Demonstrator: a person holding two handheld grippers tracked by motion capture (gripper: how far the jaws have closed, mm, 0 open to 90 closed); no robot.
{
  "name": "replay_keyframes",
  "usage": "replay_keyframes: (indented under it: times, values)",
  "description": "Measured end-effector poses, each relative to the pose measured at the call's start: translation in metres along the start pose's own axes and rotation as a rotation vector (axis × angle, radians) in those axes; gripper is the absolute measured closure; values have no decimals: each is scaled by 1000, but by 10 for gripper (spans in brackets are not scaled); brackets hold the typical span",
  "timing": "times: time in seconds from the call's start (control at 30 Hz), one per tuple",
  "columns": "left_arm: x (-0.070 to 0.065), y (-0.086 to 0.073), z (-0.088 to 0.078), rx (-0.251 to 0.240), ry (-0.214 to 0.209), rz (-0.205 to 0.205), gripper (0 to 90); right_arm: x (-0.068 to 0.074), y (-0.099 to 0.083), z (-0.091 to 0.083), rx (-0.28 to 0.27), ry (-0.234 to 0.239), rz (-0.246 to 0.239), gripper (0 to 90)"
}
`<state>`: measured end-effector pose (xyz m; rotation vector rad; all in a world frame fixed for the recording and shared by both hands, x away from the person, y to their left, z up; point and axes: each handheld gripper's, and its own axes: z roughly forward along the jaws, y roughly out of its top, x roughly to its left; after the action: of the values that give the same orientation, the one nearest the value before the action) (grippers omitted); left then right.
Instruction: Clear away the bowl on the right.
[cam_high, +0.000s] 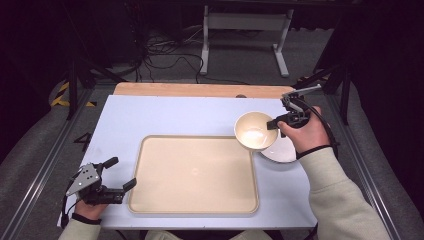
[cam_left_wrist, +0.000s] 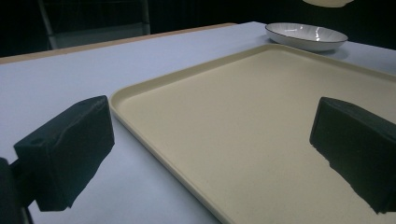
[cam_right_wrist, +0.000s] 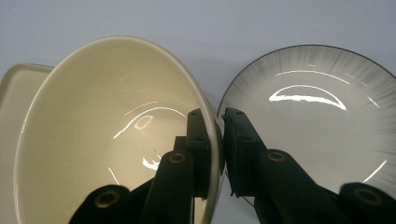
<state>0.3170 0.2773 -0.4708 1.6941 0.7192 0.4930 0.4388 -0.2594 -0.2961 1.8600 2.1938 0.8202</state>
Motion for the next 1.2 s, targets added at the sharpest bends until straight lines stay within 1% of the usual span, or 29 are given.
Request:
replay_keyframes:
  times: [0.1,0.13,0.17,0.33,0.47,0.6,0.63,0.67,0.87,0.97,1.0,1.03,1.2]
  values:
    - [0,0,0,0,-1,0,4,12,0,-1,-1,7,-22,812]
    - [0,0,0,0,-1,0,4,12,0,-1,-1,7,-22,812]
    - [0,0,0,0,0,0,4,21,-1,-1,2,20,-30,811]
    - [0,0,0,-1,-1,0,4,38,-1,0,9,52,-54,810]
    - [0,0,0,-1,-2,3,4,50,-2,0,11,64,-81,810]
    - [0,0,0,-1,-2,3,4,66,-4,1,16,81,-102,809]
    - [0,0,0,-1,-2,3,4,68,-4,1,19,87,-111,809]
    - [0,0,0,-1,-1,3,4,70,-4,2,24,94,-109,808]
    - [0,0,0,-2,-3,3,4,88,-7,7,25,123,-144,804]
    - [0,0,0,-6,-2,2,4,96,-8,9,26,144,-150,805]
    - [0,0,0,-6,-2,2,4,96,-8,9,26,144,-150,805]
    - [0,0,0,-5,-3,2,4,103,-9,12,35,161,-155,805]
    - [0,0,0,-6,-3,3,4,113,-10,18,45,182,-168,802]
